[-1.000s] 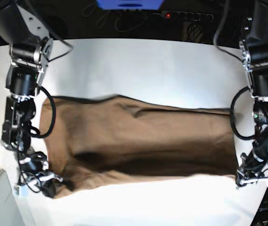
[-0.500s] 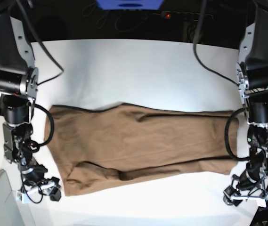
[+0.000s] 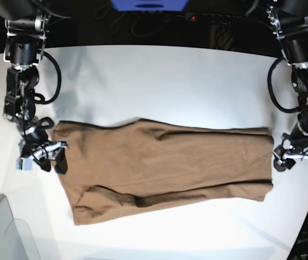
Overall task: Layout the t-shirt on the table in an organized manner, then fold the t-shirt properly
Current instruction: 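Regrasp the shirt edge with both grippers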
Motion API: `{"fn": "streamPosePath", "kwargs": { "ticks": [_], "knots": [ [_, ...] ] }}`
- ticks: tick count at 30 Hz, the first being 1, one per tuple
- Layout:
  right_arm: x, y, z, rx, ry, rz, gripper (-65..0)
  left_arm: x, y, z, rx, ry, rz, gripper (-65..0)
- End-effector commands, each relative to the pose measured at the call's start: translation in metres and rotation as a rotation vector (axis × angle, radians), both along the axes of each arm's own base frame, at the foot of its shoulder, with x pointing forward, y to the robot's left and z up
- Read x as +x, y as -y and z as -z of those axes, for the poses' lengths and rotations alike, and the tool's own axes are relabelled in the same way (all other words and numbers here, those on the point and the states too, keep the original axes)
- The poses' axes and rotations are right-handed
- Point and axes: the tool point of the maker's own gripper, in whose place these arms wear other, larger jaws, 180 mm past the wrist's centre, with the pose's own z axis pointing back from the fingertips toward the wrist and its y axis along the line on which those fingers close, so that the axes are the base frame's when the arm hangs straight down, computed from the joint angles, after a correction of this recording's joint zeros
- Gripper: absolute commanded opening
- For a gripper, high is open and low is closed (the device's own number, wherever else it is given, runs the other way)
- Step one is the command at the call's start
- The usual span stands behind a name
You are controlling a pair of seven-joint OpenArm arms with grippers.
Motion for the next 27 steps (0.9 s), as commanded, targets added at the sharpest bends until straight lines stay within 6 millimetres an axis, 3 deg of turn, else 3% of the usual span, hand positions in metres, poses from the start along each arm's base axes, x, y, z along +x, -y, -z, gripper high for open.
{"fn": "streamPosePath", "kwargs": {
  "ticks": [1, 6, 11, 15, 20, 24, 27],
  "knots": [
    [0.002, 0.011, -0.015, 0.0, 0.048, 0.034, -28.3, -0.003, -0.002, -0.01, 0.021, 0.029, 0.007, -15.4],
    [-0.027, 0.021, -0.001, 0.012, 0.022, 0.082, -28.3, -0.048, 0.012, 0.03, 0.025, -0.077, 0.036, -15.5],
    [-0.039, 0.018, 0.013, 0.021, -0.011, 0.085, -28.3, -0.054, 0.035, 0.058, 0.109, -0.173, 0.131, -15.5],
    [-0.045, 0.018, 0.019, 0.021, -0.027, 0.085, -28.3, -0.038, 0.045, 0.057, 0.167, -0.18, 0.179, -15.5],
    [-0.046, 0.018, 0.019, 0.021, -0.028, 0.085, -28.3, -0.035, 0.047, 0.076, 0.199, -0.244, 0.201, -16.2],
    [-0.046, 0.02, 0.021, 0.017, -0.033, 0.085, -28.3, -0.034, 0.038, 0.09, 0.182, -0.291, 0.176, -26.2],
    [-0.046, 0.02, 0.021, 0.017, -0.033, 0.085, -28.3, -0.036, 0.037, 0.094, 0.178, -0.304, 0.173, -40.6]
  ]
}}
